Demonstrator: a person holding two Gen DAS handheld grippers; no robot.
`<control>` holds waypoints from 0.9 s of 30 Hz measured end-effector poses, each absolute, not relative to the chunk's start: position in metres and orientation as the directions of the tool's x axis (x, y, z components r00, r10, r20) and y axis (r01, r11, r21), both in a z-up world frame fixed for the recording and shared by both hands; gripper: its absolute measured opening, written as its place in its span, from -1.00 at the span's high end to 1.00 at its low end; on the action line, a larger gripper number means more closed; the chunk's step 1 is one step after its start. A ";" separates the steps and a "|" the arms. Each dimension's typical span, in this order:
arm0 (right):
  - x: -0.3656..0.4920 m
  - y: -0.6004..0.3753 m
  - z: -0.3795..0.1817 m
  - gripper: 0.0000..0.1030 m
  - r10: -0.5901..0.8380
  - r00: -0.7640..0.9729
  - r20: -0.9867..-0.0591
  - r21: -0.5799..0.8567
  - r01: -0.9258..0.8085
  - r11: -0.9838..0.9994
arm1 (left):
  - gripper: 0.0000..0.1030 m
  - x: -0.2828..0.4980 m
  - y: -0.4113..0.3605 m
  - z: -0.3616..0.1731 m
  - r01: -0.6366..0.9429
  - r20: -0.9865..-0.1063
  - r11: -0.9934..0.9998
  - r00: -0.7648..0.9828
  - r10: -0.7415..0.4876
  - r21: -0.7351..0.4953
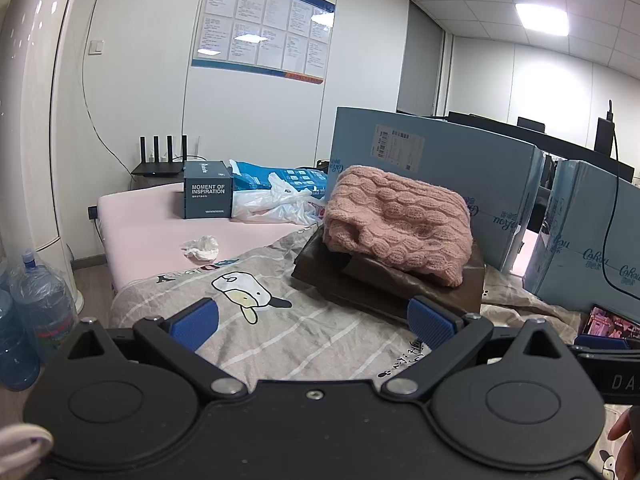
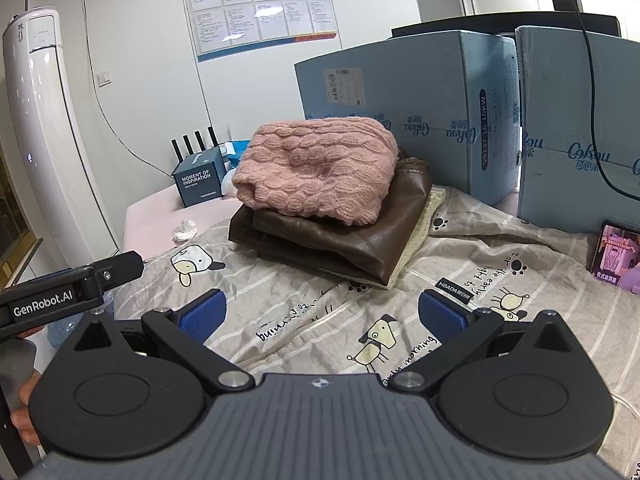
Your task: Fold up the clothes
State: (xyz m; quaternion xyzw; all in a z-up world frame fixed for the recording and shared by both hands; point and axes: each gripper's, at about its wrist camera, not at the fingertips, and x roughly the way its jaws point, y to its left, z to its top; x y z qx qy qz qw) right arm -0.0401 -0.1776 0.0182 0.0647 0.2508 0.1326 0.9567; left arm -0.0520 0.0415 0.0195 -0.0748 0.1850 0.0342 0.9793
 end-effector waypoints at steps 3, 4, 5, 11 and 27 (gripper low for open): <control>-0.040 -0.177 0.018 -1.00 0.286 0.838 -0.464 0.189 -0.221 0.957 | -1.00 -0.052 0.041 0.019 -0.093 -0.368 0.987 0.929 0.038 -0.134; -0.039 -0.177 0.018 -1.00 0.285 0.838 -0.465 0.189 -0.221 0.957 | -1.00 -0.052 0.041 0.019 -0.093 -0.369 0.987 0.929 0.038 -0.134; -0.039 -0.177 0.018 -1.00 0.285 0.838 -0.466 0.189 -0.220 0.957 | -1.00 -0.052 0.041 0.019 -0.093 -0.369 0.987 0.929 0.037 -0.134; -0.039 -0.178 0.017 -1.00 0.283 0.838 -0.466 0.188 -0.219 0.957 | -1.00 -0.052 0.040 0.019 -0.091 -0.371 0.987 0.928 0.035 -0.133; -0.037 -0.177 0.014 -1.00 0.253 0.839 -0.481 0.168 -0.195 0.966 | -1.00 -0.051 0.038 0.018 -0.091 -0.378 0.989 0.925 0.039 -0.120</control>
